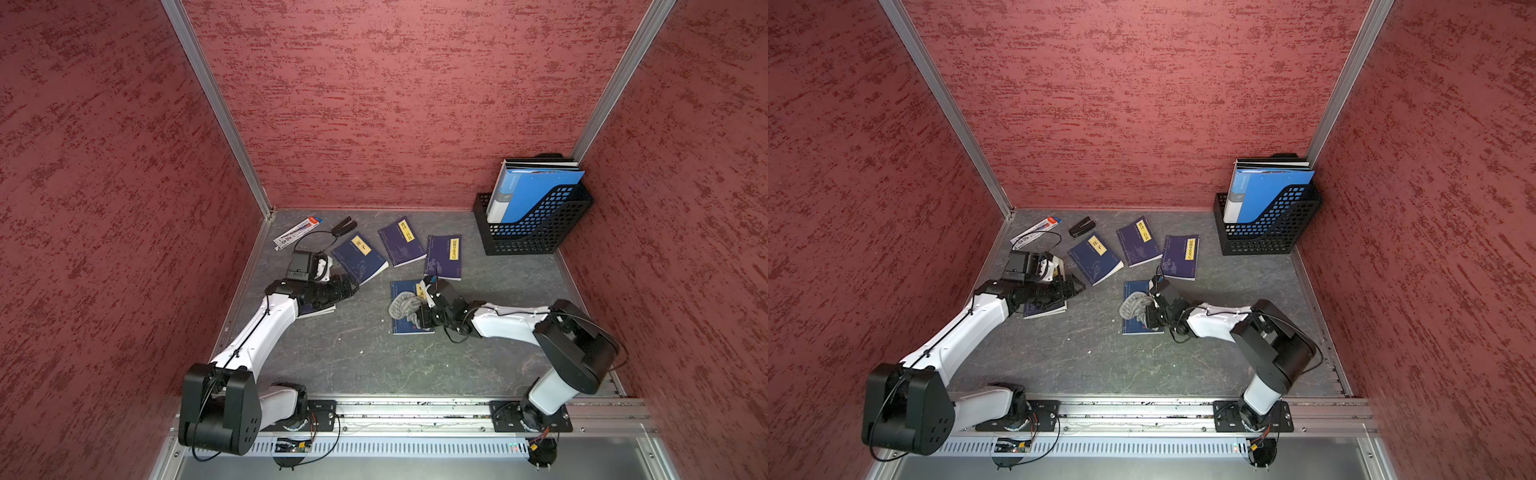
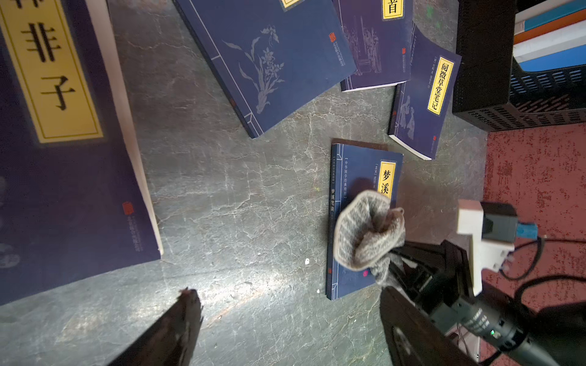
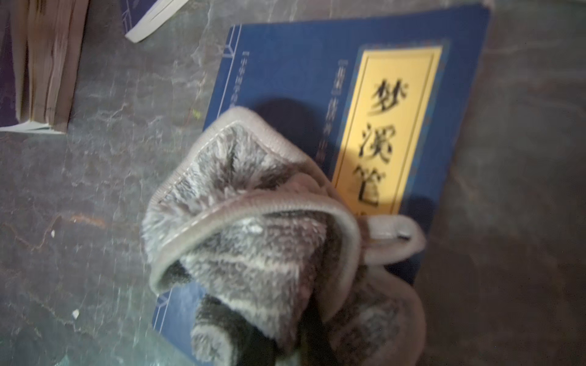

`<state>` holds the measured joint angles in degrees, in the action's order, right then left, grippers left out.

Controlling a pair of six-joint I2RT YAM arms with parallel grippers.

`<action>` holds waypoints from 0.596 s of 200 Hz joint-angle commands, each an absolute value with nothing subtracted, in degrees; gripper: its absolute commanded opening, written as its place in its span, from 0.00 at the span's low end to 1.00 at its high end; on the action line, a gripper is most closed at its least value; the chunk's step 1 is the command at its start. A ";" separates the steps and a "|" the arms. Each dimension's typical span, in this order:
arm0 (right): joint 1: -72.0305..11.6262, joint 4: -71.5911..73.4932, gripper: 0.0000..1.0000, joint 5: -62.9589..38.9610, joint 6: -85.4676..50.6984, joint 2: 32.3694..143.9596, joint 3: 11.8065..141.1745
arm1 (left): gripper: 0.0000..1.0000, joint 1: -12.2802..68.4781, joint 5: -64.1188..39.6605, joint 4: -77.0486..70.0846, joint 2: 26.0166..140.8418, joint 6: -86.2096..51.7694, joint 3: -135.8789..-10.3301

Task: Wipe the cover of the book
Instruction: Wipe the dirt from the cover of the book.

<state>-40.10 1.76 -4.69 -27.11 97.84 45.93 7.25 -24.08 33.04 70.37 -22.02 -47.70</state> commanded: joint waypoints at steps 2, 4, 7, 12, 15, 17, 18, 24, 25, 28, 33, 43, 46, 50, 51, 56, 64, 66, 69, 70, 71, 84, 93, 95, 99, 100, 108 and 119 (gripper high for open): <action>-36.78 -4.04 0.05 -3.33 -22.77 106.00 50.00 | 0.89 6.77 -24.04 33.40 68.94 -21.36 -48.82; -36.57 -4.13 0.05 -3.40 -22.52 106.48 50.73 | 0.89 6.79 -24.07 33.38 68.85 -21.40 -48.79; -36.40 -4.28 0.05 -3.62 -22.20 107.24 51.78 | 0.89 6.70 -24.08 33.33 68.82 -21.44 -48.73; -36.19 -4.58 0.06 -4.05 -21.52 108.28 53.42 | 0.89 6.68 -24.19 33.25 68.74 -21.53 -48.62; -36.07 -4.77 0.06 -4.19 -21.27 109.02 54.29 | 0.89 6.68 -24.18 33.17 68.65 -21.54 -48.61; -36.04 -4.88 0.06 -4.25 -21.07 109.45 54.99 | 0.90 6.68 -24.22 33.19 68.65 -21.65 -48.60; -36.04 -4.95 0.06 -4.28 -20.91 109.66 55.23 | 0.90 6.68 -24.24 33.16 68.64 -21.68 -48.65; -36.03 -5.28 0.06 -4.43 -20.38 110.62 56.66 | 0.90 6.68 -24.34 33.10 68.60 -21.73 -48.52; -36.03 -5.37 0.06 -4.46 -20.34 110.77 56.85 | 0.90 6.68 -24.34 33.07 68.58 -21.76 -48.52; -36.07 -5.48 0.06 -4.60 -20.24 111.16 57.47 | 0.90 6.68 -24.35 33.02 68.57 -21.73 -48.45; -36.04 -5.59 0.06 -4.85 -20.02 111.75 58.16 | 0.90 6.68 -24.35 32.87 68.56 -21.80 -48.43; -36.08 -5.84 0.06 -5.66 -19.97 112.30 58.79 | 0.90 6.68 -24.39 32.75 68.56 -21.96 -48.35; -36.12 -5.89 0.06 -5.91 -20.10 112.26 58.68 | 0.90 6.68 -24.43 32.72 68.56 -21.97 -48.38; -36.19 -5.86 0.06 -6.13 -20.25 112.05 58.36 | 0.90 6.68 -24.43 32.69 68.55 -21.97 -48.39; -36.20 -5.87 0.06 -6.18 -20.32 112.01 58.27 | 0.90 6.68 -24.43 32.65 68.55 -21.97 -48.37; -36.36 -5.80 0.05 -6.53 -20.39 111.49 57.52 | 0.90 6.68 -24.44 32.66 68.55 -22.02 -48.35; -36.88 -5.37 0.04 -6.69 -20.92 110.16 55.65 | 0.90 6.69 -24.36 32.69 68.62 -21.97 -48.42; -37.08 -5.25 0.04 -6.70 -20.99 109.72 54.98 | 0.90 6.70 -24.35 32.65 68.64 -21.97 -48.43; -37.40 -5.01 0.04 -6.76 -21.27 109.08 54.07 | 0.90 6.68 -24.37 32.69 68.64 -21.94 -48.54; -37.51 -4.92 0.04 -6.81 -21.31 108.85 53.71 | 0.90 6.68 -24.31 32.69 68.64 -21.96 -48.53; -37.61 -4.83 0.04 -6.79 -21.42 108.66 53.40 | 0.90 6.68 -24.33 32.69 68.64 -21.96 -48.52; -39.79 -4.07 0.04 -7.27 -22.83 105.50 48.89 | 0.90 6.68 -24.07 33.11 68.84 -21.80 -48.93; -41.81 -3.55 0.04 -7.76 -24.13 103.62 45.80 | 0.90 6.68 -23.71 33.30 68.82 -21.54 -49.12; -42.38 -3.41 0.04 -7.85 -24.45 103.07 45.13 | 0.90 6.72 -23.62 33.33 68.82 -21.47 -49.17; -43.36 -3.26 0.04 -8.09 -25.12 102.21 43.89 | 0.90 6.64 -23.44 33.41 68.82 -21.41 -49.22; -43.56 -3.21 0.04 -8.13 -25.30 102.04 43.61 | 0.90 6.62 -23.32 33.45 68.82 -21.39 -49.22; -45.63 -2.90 0.04 -8.39 -26.73 100.43 41.32 | 0.91 6.59 -23.04 33.57 68.92 -21.11 -49.42; -47.75 -1.89 0.04 -8.98 -28.86 98.39 38.67 | 0.91 6.59 -22.84 33.83 69.07 -20.75 -49.48</action>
<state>-42.61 4.95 -5.96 -24.21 99.39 45.91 7.03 -23.83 33.04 69.63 -22.11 -47.70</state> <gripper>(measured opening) 0.081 0.905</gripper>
